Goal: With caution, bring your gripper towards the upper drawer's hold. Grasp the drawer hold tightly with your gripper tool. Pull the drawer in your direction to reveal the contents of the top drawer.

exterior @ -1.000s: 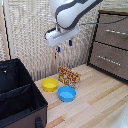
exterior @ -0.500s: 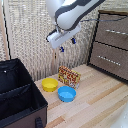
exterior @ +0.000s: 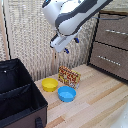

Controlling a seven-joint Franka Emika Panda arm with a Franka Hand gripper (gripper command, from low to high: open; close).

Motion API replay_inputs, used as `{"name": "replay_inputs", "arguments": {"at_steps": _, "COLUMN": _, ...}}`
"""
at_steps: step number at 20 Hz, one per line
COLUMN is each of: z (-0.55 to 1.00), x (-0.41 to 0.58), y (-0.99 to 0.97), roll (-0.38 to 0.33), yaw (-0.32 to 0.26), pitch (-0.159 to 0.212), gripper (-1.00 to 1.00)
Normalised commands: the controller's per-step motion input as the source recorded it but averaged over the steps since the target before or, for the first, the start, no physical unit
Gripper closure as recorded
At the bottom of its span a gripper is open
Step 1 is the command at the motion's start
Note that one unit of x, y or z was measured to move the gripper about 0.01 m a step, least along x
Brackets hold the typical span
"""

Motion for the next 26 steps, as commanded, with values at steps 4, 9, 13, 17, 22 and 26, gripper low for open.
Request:
{"name": "replay_inputs", "arguments": {"at_steps": 4, "z": 0.14, "x": 0.009, "y": 0.03, "roll": -0.368, "yaw": 0.112, "pitch": 0.028, "gripper": -1.00}}
{"name": "replay_inputs", "arguments": {"at_steps": 9, "z": 0.10, "x": 0.054, "y": 0.01, "roll": -0.369, "yaw": 0.119, "pitch": 0.008, "gripper": -1.00}}
{"name": "replay_inputs", "arguments": {"at_steps": 13, "z": 0.17, "x": 0.180, "y": -0.12, "roll": -0.266, "yaw": 0.124, "pitch": -0.080, "gripper": -1.00}}
{"name": "replay_inputs", "arguments": {"at_steps": 17, "z": 0.19, "x": 0.053, "y": -0.59, "roll": -0.166, "yaw": 0.063, "pitch": -0.116, "gripper": -1.00}}
{"name": "replay_inputs", "arguments": {"at_steps": 22, "z": 0.14, "x": 0.026, "y": -0.78, "roll": -0.111, "yaw": 0.055, "pitch": -0.044, "gripper": -1.00}}
{"name": "replay_inputs", "arguments": {"at_steps": 26, "z": 0.15, "x": 0.006, "y": -0.82, "roll": -0.096, "yaw": 0.050, "pitch": 0.000, "gripper": -1.00}}
